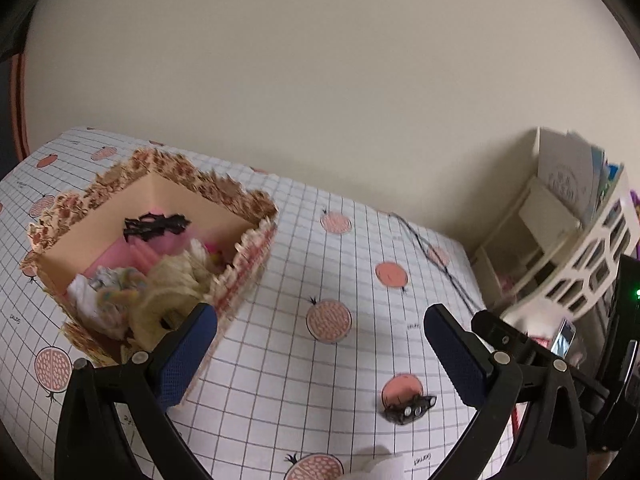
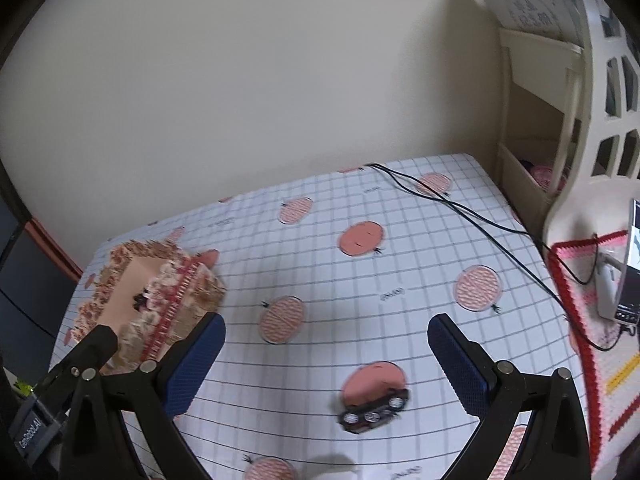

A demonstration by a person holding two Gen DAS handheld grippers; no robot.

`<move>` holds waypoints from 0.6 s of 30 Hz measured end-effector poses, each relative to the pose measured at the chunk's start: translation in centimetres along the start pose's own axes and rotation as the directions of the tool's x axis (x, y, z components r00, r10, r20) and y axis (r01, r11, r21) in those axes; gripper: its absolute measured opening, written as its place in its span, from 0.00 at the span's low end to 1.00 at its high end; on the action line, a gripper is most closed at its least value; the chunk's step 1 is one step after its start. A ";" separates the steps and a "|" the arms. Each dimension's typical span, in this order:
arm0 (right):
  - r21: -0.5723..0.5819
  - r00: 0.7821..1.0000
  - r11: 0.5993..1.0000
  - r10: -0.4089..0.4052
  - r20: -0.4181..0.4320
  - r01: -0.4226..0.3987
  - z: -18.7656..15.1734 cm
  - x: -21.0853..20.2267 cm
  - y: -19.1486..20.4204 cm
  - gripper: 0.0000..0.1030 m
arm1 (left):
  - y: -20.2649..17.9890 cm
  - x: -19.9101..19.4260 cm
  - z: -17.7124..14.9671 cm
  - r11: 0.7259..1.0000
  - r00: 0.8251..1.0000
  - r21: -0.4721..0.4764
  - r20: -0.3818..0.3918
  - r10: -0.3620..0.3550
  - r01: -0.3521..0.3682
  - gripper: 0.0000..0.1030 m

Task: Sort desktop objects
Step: 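Withdraw both grippers from the box toward the black toy car and white foam piece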

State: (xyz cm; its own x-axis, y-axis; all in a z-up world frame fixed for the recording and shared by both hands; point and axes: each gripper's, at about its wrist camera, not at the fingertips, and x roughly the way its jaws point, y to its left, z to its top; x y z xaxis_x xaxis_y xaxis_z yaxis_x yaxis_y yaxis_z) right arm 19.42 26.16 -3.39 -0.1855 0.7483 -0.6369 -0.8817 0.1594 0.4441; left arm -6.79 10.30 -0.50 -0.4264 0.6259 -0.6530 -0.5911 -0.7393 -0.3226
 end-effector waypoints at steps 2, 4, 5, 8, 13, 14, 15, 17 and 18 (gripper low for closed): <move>0.011 1.000 1.000 -0.010 -0.016 0.010 -0.2 0.2 -0.8 1.00 | -0.5 0.5 -0.5 1.000 0.999 0.006 -0.032 0.004 -0.004 1.00; 0.005 0.998 1.000 -0.026 -0.052 0.026 -0.5 0.6 -1.5 1.00 | -0.7 1.1 -0.8 1.000 0.998 0.005 -0.062 0.009 -0.009 1.00; 0.002 0.997 0.999 -0.032 -0.065 0.032 -0.7 0.7 -1.8 1.00 | -0.9 1.5 -1.1 1.000 0.997 0.003 -0.082 0.010 -0.010 1.00; -0.020 0.990 0.998 -0.056 -0.128 0.053 -1.6 1.9 -2.3 1.00 | -1.4 2.7 -1.9 1.000 0.989 0.010 -0.144 0.014 -0.013 1.00; -0.063 0.967 0.996 -0.075 -0.245 0.062 -3.4 4.2 -2.3 1.00 | -2.1 4.9 -3.9 0.996 0.963 0.048 -0.257 0.079 -0.069 1.00; -0.079 0.960 0.995 -0.082 -0.269 0.063 -3.8 4.7 -2.2 1.00 | -2.1 5.4 -4.3 0.996 0.955 0.050 -0.284 0.088 -0.077 1.00; -0.090 0.955 0.994 -0.085 -0.283 0.061 -4.2 5.0 -2.2 1.00 | -2.1 5.8 -4.8 0.996 0.948 0.047 -0.307 0.088 -0.078 1.00; -0.110 0.946 0.993 -0.083 -0.315 0.050 -5.0 5.7 -2.3 1.00 | -1.8 6.5 -5.4 0.995 0.933 0.039 -0.346 0.098 -0.090 1.00; -0.115 0.940 0.992 -0.082 -0.331 0.046 -5.3 6.1 -2.4 1.00 | -1.6 6.7 -5.7 0.994 0.927 0.037 -0.359 0.105 -0.098 1.00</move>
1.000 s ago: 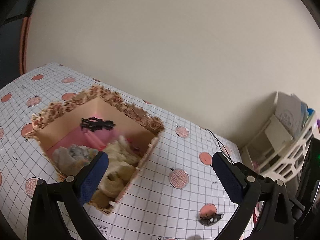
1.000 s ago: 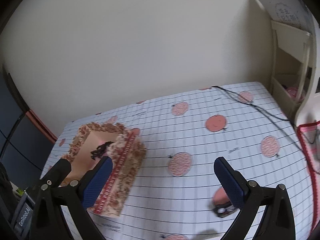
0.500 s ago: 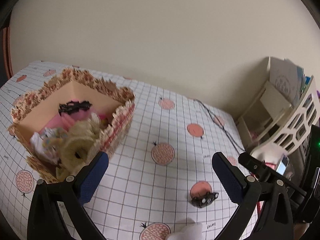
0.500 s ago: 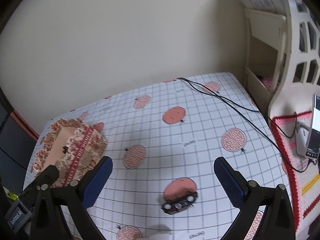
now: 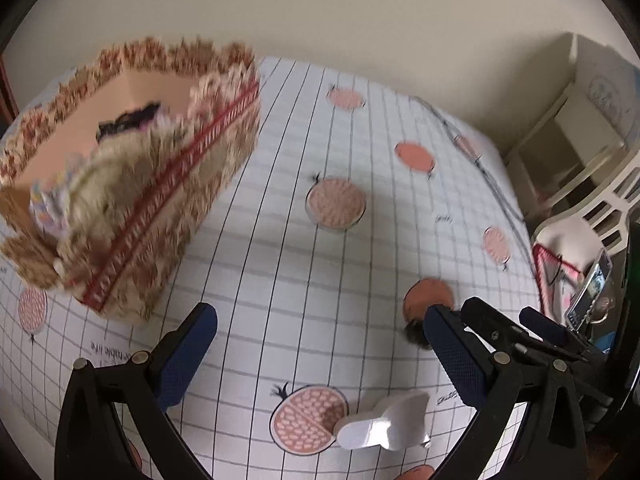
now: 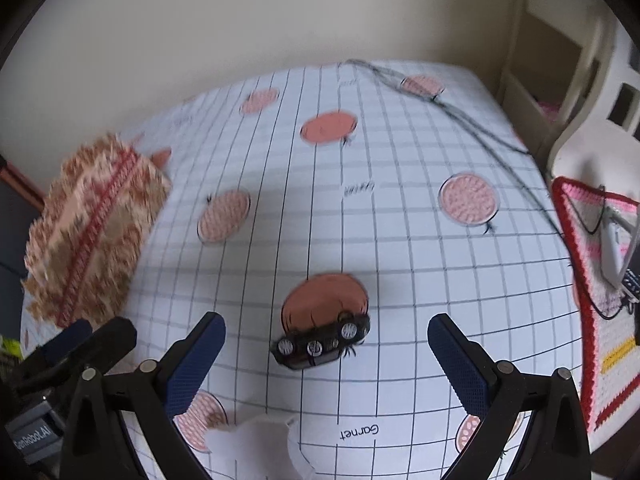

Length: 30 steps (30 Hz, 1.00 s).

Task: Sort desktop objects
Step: 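Withdraw both grippers from the box toward the black toy car and white foam piece, then grasp the black toy car with the right gripper while the left grasps the white foam piece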

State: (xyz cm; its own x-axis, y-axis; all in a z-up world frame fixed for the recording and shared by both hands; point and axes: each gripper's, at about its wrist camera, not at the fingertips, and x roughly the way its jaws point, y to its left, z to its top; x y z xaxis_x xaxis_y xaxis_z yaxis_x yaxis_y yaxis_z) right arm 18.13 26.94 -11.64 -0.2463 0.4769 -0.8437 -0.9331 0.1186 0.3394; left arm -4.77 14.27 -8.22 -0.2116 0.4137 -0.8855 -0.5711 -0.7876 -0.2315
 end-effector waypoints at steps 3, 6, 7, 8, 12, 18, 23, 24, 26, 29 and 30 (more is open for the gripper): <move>-0.013 0.998 1.000 0.007 -0.062 -0.008 -0.6 1.6 0.0 1.00 | 0.6 0.8 -0.4 0.999 0.999 -0.039 -0.042 -0.003 0.001 1.00; -0.032 0.995 0.999 -0.004 -0.104 0.001 -1.1 2.8 -0.1 1.00 | 1.9 1.6 -0.8 0.991 0.995 -0.128 -0.088 -0.052 0.041 1.00; -0.037 0.994 0.999 -0.009 -0.108 0.006 -1.2 2.9 -0.1 1.00 | 2.2 1.8 -0.8 0.989 0.994 -0.143 -0.096 -0.059 0.045 1.00; -0.041 0.994 0.999 -0.014 -0.112 0.009 -1.3 3.0 -0.1 1.00 | 2.5 1.9 -0.9 0.986 0.993 -0.162 -0.104 -0.063 0.045 1.00; -0.042 0.992 0.999 -0.006 -0.128 0.001 -1.5 3.5 -0.4 1.00 | 3.1 2.0 -1.0 0.981 0.992 -0.189 -0.113 -0.054 0.032 1.00; -0.076 0.991 0.997 -0.016 -0.133 0.006 -1.5 3.9 -0.2 0.94 | 3.4 2.3 -1.1 0.978 0.990 -0.204 -0.129 -0.064 0.036 1.00; -0.111 0.990 0.994 -0.013 -0.138 -0.002 -1.7 4.3 0.5 0.83 | 3.2 2.3 -1.2 0.981 0.990 -0.189 -0.131 -0.058 0.033 1.00; -0.121 0.990 0.993 -0.017 -0.139 0.000 -1.7 4.5 0.7 0.83 | 3.2 2.3 -1.2 0.982 0.990 -0.188 -0.132 -0.057 0.032 1.00; -0.134 0.990 0.991 -0.025 -0.140 0.006 -1.8 4.7 1.1 0.77 | 3.2 2.4 -1.1 0.982 0.989 -0.188 -0.135 -0.057 0.030 1.00; -0.136 0.989 0.991 -0.020 -0.145 0.000 -1.9 4.9 1.5 0.72 | 3.4 2.4 -1.1 0.982 0.989 -0.189 -0.138 -0.056 0.029 1.00; -0.137 0.989 0.991 -0.017 -0.145 -0.003 -1.9 5.0 1.8 0.72 | 3.4 2.4 -1.1 0.982 0.989 -0.188 -0.139 -0.054 0.027 1.00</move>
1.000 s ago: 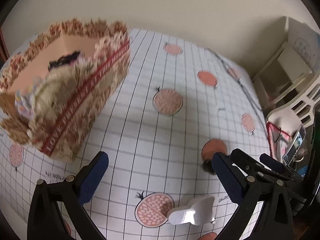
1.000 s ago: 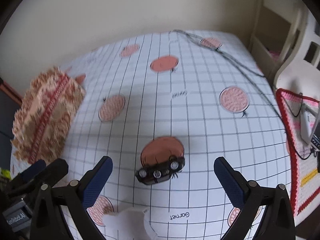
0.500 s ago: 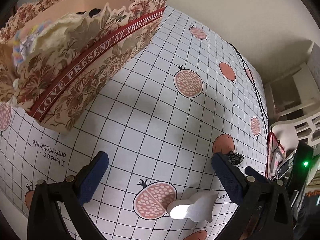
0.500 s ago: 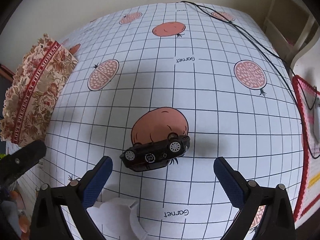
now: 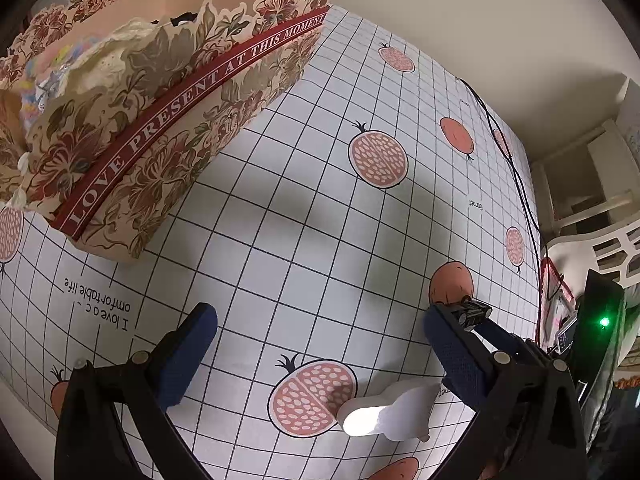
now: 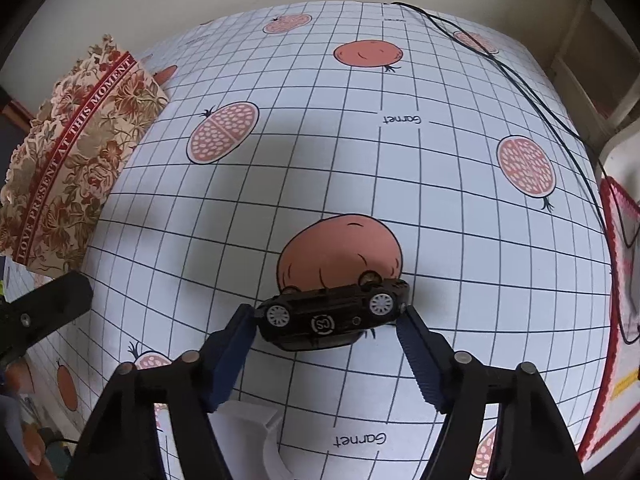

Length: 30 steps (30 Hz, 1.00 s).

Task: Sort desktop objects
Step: 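Grasp the black toy car with the right gripper while the left grasps the white foam piece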

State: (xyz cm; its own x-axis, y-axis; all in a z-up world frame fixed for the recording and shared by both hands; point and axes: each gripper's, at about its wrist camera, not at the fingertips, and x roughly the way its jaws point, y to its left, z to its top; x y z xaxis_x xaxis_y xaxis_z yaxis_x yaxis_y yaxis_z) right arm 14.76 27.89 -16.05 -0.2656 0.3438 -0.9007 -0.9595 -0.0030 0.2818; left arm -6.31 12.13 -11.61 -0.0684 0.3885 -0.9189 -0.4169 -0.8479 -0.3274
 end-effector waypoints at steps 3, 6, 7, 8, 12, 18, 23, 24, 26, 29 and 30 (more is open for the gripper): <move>-0.007 1.000 1.000 0.010 0.007 -0.010 0.2 0.2 0.7 0.70 | 0.0 0.1 0.0 1.000 1.000 0.002 -0.001 0.002 -0.002 1.00; -0.022 1.000 1.000 0.004 0.005 -0.004 0.3 0.3 1.1 0.70 | -0.1 0.2 0.0 1.000 1.000 0.007 -0.003 0.005 -0.005 1.00; -0.023 1.000 1.000 -0.002 0.006 0.002 0.3 0.3 1.2 0.67 | -0.1 0.2 0.0 1.000 1.000 0.008 -0.004 0.007 -0.007 1.00; -0.021 1.000 1.000 -0.004 0.007 0.004 0.4 0.3 1.2 0.61 | -0.2 0.2 0.0 1.000 1.000 0.009 -0.004 0.009 -0.009 1.00; 0.016 1.000 1.000 0.002 0.014 -0.002 0.4 0.5 1.2 0.56 | -0.2 0.4 -0.1 1.000 1.000 0.013 -0.008 0.012 -0.012 1.00; 0.036 1.000 0.999 0.004 0.018 -0.005 0.6 0.1 0.3 0.56 | -0.4 0.5 -0.1 1.000 1.000 0.021 -0.015 0.016 -0.016 1.00; 0.072 0.999 0.997 0.017 0.030 -0.019 0.4 -0.2 -0.9 0.56 | -0.5 0.5 -0.3 0.999 1.000 0.034 -0.019 0.019 -0.018 1.00; 0.079 0.999 0.997 0.019 0.033 -0.022 0.5 -0.4 -1.0 0.56 | -0.6 0.6 -0.3 0.999 1.000 0.039 -0.021 0.020 -0.019 1.00; 0.090 0.999 0.996 0.010 0.033 -0.013 0.4 -0.6 -1.3 0.56 | -0.9 0.7 -0.5 0.998 0.999 0.056 -0.027 0.023 -0.021 1.00; 0.116 1.000 0.993 -0.005 0.020 0.003 0.1 -0.6 -2.3 0.56 | -1.4 1.0 -0.9 0.996 0.999 0.082 -0.049 0.020 -0.016 1.00; 0.129 1.000 0.992 -0.007 0.015 0.006 -0.1 -0.7 -2.8 0.56 | -1.5 1.1 -1.1 0.996 0.998 0.091 -0.057 0.015 -0.010 1.00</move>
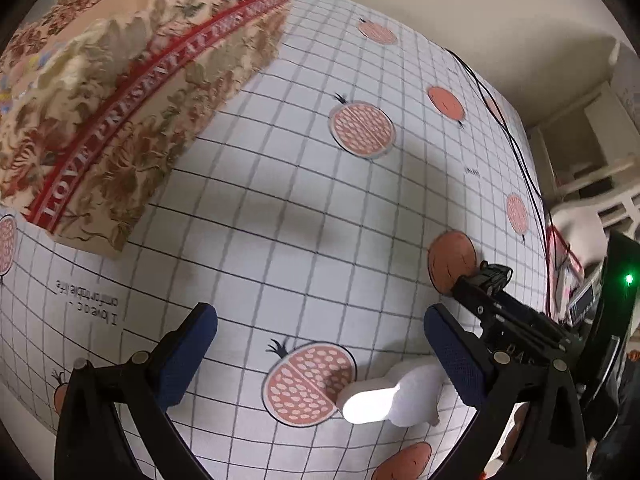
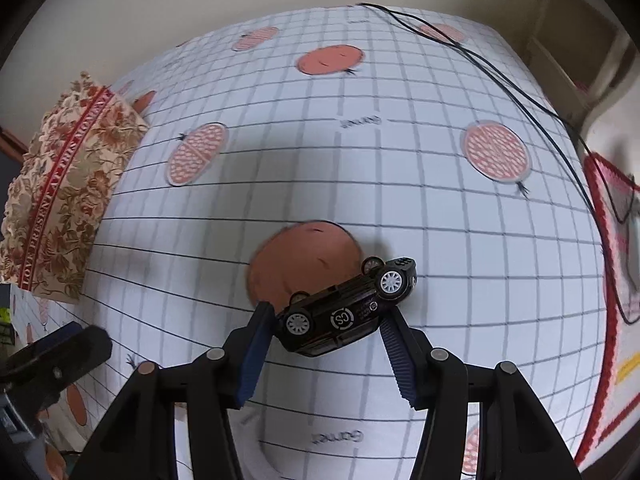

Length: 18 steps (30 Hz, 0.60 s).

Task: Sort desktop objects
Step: 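Grasp the black toy car with the right gripper while the left grasps the white foam piece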

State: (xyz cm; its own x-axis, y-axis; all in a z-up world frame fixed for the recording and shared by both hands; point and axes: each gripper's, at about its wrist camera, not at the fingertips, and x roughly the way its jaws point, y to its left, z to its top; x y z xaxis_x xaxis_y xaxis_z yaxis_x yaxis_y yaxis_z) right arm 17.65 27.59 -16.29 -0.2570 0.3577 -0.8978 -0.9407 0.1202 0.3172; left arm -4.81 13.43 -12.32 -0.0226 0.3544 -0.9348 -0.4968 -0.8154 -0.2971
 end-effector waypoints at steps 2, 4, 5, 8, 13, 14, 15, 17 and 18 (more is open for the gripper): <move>0.025 1.000 1.000 0.002 -0.004 -0.002 -0.1 -0.1 -0.8 0.56 | -0.4 0.2 -0.3 1.000 1.000 0.022 -0.016 -0.012 0.012 1.00; 0.045 1.000 0.999 -0.003 -0.007 0.004 -0.1 -0.2 -1.7 0.56 | -1.0 0.5 -0.7 0.999 0.999 0.049 -0.035 -0.021 0.023 1.00; 0.053 1.000 0.999 -0.007 -0.007 0.007 -0.1 -0.2 -2.0 0.56 | -1.3 0.7 -1.0 0.998 0.999 0.059 -0.043 -0.025 0.028 1.00; 0.069 1.000 0.998 -0.007 -0.002 0.007 -0.6 -0.5 -2.9 0.56 | -2.1 1.0 -1.7 0.995 0.996 0.088 -0.073 -0.046 0.053 1.00; 0.128 1.000 0.992 -0.003 0.007 0.002 -0.8 -0.9 -4.6 0.56 | -3.4 1.6 -3.2 0.992 0.995 0.116 -0.091 -0.035 0.046 1.00; 0.141 1.000 0.990 0.000 0.006 -0.001 -0.9 -0.9 -5.0 0.56 | -3.6 1.8 -3.6 0.992 0.995 0.113 -0.095 -0.038 0.049 1.00; 0.147 1.000 0.989 0.002 0.006 -0.003 -1.0 -1.0 -5.2 0.56 | -3.7 1.9 -3.8 0.993 0.994 0.108 -0.099 -0.043 0.054 1.00; 0.154 1.000 0.988 0.006 0.004 -0.006 -1.1 -0.9 -5.4 0.56 | -4.2 2.2 -4.3 0.993 0.993 0.106 -0.109 -0.046 0.057 1.00; 0.155 1.000 0.988 0.007 0.003 -0.007 -1.1 -0.9 -5.4 0.56 | -4.5 2.4 -4.5 0.993 0.993 0.109 -0.111 -0.043 0.056 1.00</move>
State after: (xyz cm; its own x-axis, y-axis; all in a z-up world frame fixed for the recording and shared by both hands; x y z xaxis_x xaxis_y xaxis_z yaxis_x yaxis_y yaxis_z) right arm 22.67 25.59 -17.54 -0.2627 0.3613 -0.8946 -0.8933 0.2593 0.3671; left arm 1.30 15.83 -14.08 0.0955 0.3365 -0.9368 -0.5885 -0.7400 -0.3257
